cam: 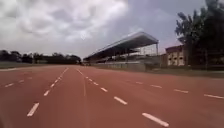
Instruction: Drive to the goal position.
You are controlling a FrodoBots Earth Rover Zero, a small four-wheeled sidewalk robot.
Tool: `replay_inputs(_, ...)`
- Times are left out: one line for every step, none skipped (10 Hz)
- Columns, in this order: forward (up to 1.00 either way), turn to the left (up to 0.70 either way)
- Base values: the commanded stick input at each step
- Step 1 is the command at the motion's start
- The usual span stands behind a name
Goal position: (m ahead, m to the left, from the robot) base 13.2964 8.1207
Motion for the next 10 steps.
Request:
replay_inputs(0.60, 0.15)
replay_inputs(0.60, 0.15)
replay_inputs(0.60, 0.15)
replay_inputs(0.60, 0.15)
replay_inputs(0.60, 0.15)
replay_inputs(0.60, 0.15)
replay_inputs(0.60, 0.15)
replay_inputs(0.60, 0.15)
replay_inputs(0.60, 0.15)
replay_inputs(0.60, 0.15)
